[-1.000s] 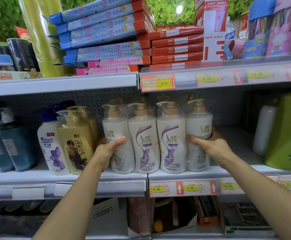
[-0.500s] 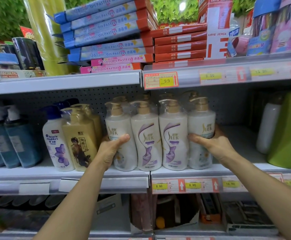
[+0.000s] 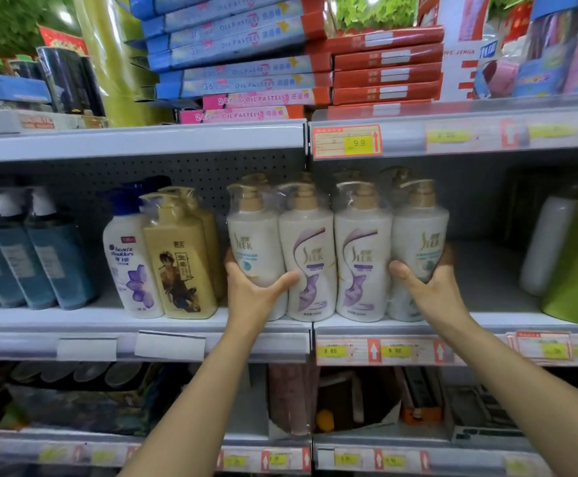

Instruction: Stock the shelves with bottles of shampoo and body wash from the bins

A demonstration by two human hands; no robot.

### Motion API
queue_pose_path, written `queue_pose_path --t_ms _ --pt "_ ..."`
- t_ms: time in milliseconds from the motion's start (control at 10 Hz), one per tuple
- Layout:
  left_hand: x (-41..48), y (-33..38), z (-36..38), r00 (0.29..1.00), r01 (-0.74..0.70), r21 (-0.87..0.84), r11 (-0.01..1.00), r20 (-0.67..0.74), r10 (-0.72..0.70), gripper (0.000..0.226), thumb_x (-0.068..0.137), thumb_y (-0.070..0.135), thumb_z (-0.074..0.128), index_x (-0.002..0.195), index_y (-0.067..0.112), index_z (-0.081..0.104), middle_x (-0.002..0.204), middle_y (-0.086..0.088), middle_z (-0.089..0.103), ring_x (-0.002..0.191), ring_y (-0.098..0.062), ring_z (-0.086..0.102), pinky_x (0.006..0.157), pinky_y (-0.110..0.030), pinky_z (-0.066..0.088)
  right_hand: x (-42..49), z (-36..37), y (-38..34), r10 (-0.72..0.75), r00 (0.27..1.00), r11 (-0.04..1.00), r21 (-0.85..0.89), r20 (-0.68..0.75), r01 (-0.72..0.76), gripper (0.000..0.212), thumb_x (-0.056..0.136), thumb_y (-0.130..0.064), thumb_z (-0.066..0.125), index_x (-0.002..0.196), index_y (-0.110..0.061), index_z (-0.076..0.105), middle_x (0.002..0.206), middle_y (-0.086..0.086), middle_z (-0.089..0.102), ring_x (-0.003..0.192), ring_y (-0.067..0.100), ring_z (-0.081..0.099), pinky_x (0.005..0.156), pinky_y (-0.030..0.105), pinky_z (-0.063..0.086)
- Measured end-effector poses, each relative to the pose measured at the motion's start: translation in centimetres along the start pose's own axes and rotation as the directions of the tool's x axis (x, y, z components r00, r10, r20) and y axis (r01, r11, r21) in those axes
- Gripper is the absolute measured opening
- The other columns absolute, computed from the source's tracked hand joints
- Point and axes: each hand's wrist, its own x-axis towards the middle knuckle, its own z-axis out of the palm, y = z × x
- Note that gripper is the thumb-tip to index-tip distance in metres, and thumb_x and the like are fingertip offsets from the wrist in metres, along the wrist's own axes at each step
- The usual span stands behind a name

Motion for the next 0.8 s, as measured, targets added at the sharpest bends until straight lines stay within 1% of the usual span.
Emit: queue_pose_path --t_ms 100,200,300,400,500,600,700,800 --pt "-0.4 -0.2 -0.3 1.000 -0.006 0.021 1.000 0.026 0.006 0.125 0.041 0.062 0.091 0.143 0.028 0.027 0.135 0.004 0.050 0.122 -0.013 0.054 0.106 -0.040 0.048 -1.5 1.0 -0.5 -0.005 0.996 0.999 -0.046 -0.087 0.001 0.069 0.082 -0.040 0.074 0.135 -0.024 0.032 0.129 0.003 0.047 0.122 0.021 0.049 0.102 0.041 0.045" --pt "-0.8 -0.5 -1.1 0.996 -0.040 0.082 0.996 0.083 0.033 0.131 0.049 0.060 0.090 0.152 0.034 0.014 0.146 0.001 0.039 0.133 -0.016 0.043 0.112 -0.043 0.042 -3.3 2.8 -1.0 0.004 0.977 0.991 -0.132 -0.211 -0.033 0.076 0.092 -0.044 0.061 0.149 -0.018 0.019 0.146 0.005 0.028 0.137 0.025 0.032 0.112 0.043 0.033" --pt "-1.0 -0.9 -2.0 0.987 -0.056 0.120 0.991 0.157 0.037 0.126 0.066 0.048 0.088 0.157 0.028 0.005 0.154 -0.001 0.027 0.143 -0.019 0.030 0.117 -0.045 0.034 -5.0 4.8 -1.5 0.017 0.960 0.985 -0.159 -0.279 -0.064 0.079 0.099 -0.047 0.046 0.157 -0.019 0.000 0.164 0.002 0.002 0.150 0.026 0.011 0.120 0.048 0.019" --pt "-0.9 -0.9 -2.9 0.971 -0.049 0.107 0.993 0.238 0.022 0.120 0.070 0.052 0.082 0.158 0.029 0.004 0.158 0.003 0.019 0.147 -0.019 0.024 0.118 -0.047 0.032 -6.5 6.7 -2.3 -0.014 0.934 0.985 -0.167 -0.357 -0.049 0.072 0.102 -0.046 0.039 0.158 -0.021 0.000 0.164 0.000 -0.001 0.150 0.025 0.010 0.118 0.048 0.020" --pt "-0.7 -0.8 -4.0 0.961 -0.052 0.110 0.993 0.277 0.020 0.112 0.078 0.046 0.080 0.159 0.025 0.005 0.158 0.002 0.019 0.147 -0.020 0.023 0.118 -0.047 0.030 -8.2 8.8 -3.0 -0.023 0.923 0.983 -0.178 -0.385 -0.050 0.068 0.102 -0.046 0.036 0.158 -0.021 0.006 0.165 -0.001 0.000 0.150 0.022 0.007 0.118 0.045 0.017" --pt "-0.8 -0.8 -4.9 0.940 -0.048 0.064 0.997 0.339 0.023 0.109 0.081 0.044 0.078 0.159 0.028 0.004 0.159 0.007 0.015 0.149 -0.018 0.020 0.119 -0.048 0.029 -10.1 10.7 -3.1 -0.026 0.923 0.988 -0.151 -0.385 -0.036 0.069 0.100 -0.051 0.038 0.157 -0.027 0.008 0.163 -0.005 0.003 0.150 0.022 0.010 0.119 0.050 0.020" --pt "-1.3 -0.3 -6.0 0.922 -0.007 0.034 0.999 0.387 -0.007 0.105 0.084 0.041 0.076 0.159 0.028 0.002 0.161 0.009 0.011 0.149 -0.015 0.019 0.120 -0.041 0.027 -12.4 12.3 -3.9 -0.009 0.923 0.993 -0.114 -0.385 -0.038 0.071 0.098 -0.053 0.039 0.156 -0.026 0.010 0.162 -0.007 0.006 0.149 0.019 0.012 0.119 0.049 0.021" --pt "-1.7 0.0 -6.7 0.921 0.082 -0.047 0.996 0.386 -0.057 0.102 0.086 0.041 0.074 0.159 0.032 0.004 0.163 0.013 0.007 0.148 -0.014 0.022 0.116 -0.038 0.028 -14.0 13.2 -4.3 -0.015 0.929 0.997 -0.075 -0.369 -0.014 0.069 0.099 -0.055 0.039 0.156 -0.028 0.010 0.159 -0.010 0.011 0.147 0.016 0.017 0.118 0.045 0.024"
